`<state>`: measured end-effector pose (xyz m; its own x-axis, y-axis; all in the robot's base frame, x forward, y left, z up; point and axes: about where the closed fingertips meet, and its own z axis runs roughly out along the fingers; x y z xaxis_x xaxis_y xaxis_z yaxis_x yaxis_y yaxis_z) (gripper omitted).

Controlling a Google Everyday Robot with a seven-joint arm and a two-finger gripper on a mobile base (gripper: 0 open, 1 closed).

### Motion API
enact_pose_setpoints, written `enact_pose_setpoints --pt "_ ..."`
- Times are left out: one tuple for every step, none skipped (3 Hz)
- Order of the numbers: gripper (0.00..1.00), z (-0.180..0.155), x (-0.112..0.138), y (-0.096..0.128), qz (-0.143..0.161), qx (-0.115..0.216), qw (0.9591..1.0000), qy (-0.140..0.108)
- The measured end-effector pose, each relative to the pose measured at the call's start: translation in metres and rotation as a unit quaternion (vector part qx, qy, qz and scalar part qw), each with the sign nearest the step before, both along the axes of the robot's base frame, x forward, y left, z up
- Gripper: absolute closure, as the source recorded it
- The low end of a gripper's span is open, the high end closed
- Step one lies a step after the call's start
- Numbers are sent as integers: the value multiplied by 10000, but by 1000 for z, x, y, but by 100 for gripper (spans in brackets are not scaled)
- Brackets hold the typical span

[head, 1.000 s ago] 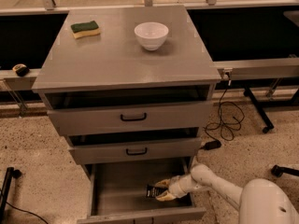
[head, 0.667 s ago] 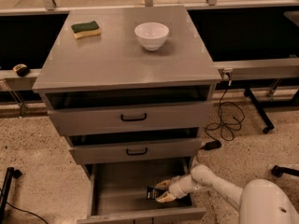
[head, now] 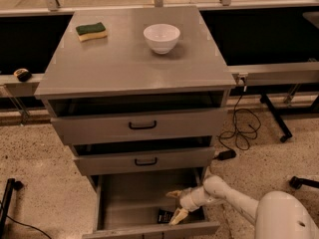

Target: Place rxbar chocolate into bottom drawer

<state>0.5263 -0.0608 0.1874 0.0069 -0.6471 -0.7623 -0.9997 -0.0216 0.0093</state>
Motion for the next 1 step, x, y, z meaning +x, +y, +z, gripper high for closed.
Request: enact_pose_setpoints --pt "0 0 0 0 0 0 10000 0"
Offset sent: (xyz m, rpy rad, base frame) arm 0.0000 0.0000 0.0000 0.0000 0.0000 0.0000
